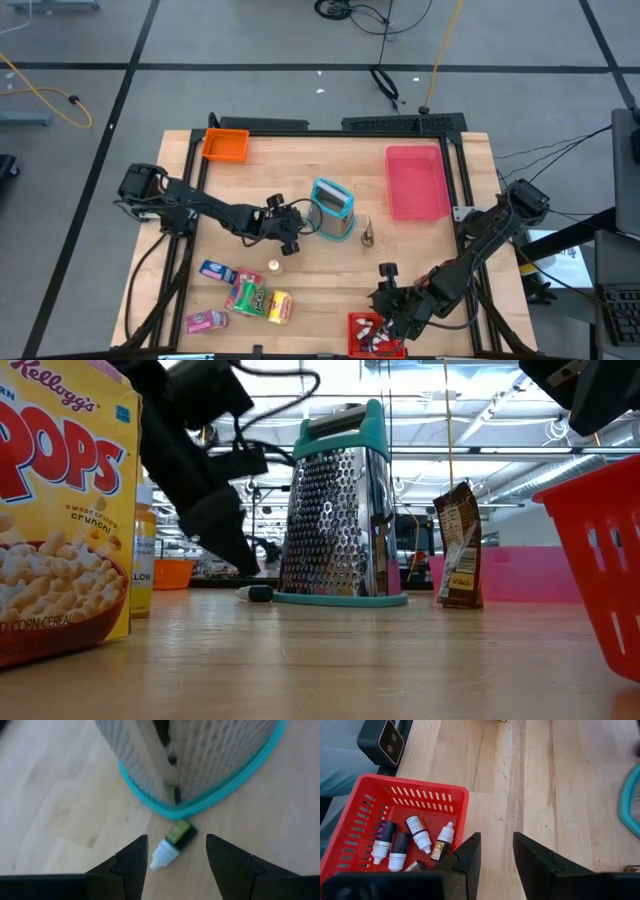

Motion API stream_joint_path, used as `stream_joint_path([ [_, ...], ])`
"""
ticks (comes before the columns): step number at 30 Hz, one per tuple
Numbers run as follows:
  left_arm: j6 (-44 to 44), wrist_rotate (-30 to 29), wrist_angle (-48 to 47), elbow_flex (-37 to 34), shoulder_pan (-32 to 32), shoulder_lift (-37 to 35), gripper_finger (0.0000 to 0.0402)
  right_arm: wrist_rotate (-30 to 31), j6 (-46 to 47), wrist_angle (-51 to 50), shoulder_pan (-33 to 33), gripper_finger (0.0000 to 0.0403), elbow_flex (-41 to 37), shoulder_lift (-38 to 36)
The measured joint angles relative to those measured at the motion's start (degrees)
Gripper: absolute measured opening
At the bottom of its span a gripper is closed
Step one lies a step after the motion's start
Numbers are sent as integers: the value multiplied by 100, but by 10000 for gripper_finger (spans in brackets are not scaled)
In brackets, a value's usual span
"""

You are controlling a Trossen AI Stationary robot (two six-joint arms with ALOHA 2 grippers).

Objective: Pick & Place Kitchen Items
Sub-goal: Put the small green food coloring bottle into the red bin

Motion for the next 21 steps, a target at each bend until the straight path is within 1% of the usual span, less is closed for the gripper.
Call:
stream_joint_path([
  [5, 5, 113, -82, -4, 184, 178, 202, 1, -4, 14, -2, 105, 0, 0],
  [9, 174, 266, 0, -2, 271, 322, 202, 1, -46, 26, -1, 105, 0, 0],
  [15, 391, 372, 276, 15, 318, 663, 202, 1, -31, 59, -2, 105, 0, 0],
  [18, 406, 417, 238, 15, 316, 681, 202, 0, -31, 40, 0, 105, 0, 0],
  [21, 474, 540, 194, 15, 317, 661, 185, 1, -33, 30, -2, 105, 0, 0],
])
